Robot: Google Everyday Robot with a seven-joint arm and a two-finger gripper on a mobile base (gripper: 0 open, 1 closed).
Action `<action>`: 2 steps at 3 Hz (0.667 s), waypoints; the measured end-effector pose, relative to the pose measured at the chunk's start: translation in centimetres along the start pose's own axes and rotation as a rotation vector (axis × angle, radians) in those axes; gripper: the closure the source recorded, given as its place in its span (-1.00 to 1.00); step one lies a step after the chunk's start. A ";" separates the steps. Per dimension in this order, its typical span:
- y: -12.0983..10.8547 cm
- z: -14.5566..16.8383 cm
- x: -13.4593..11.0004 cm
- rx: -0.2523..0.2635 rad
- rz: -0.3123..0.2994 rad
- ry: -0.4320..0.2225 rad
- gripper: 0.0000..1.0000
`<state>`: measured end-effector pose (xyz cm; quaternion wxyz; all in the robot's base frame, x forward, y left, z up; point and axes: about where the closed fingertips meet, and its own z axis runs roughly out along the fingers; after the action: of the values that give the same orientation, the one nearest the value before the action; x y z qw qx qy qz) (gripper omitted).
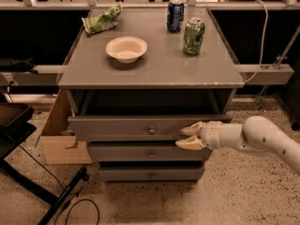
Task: Close top drawer
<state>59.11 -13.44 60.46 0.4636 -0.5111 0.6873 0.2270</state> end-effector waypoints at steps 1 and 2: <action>0.0 0.0 0.0 0.000 0.000 0.000 -1.00; 0.0 0.0 0.0 0.000 0.000 0.000 -1.00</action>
Offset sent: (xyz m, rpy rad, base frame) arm 0.0000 0.0000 0.0000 0.0000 0.0000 0.0001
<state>59.11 -13.43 60.46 0.4636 -0.5111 0.6872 0.2270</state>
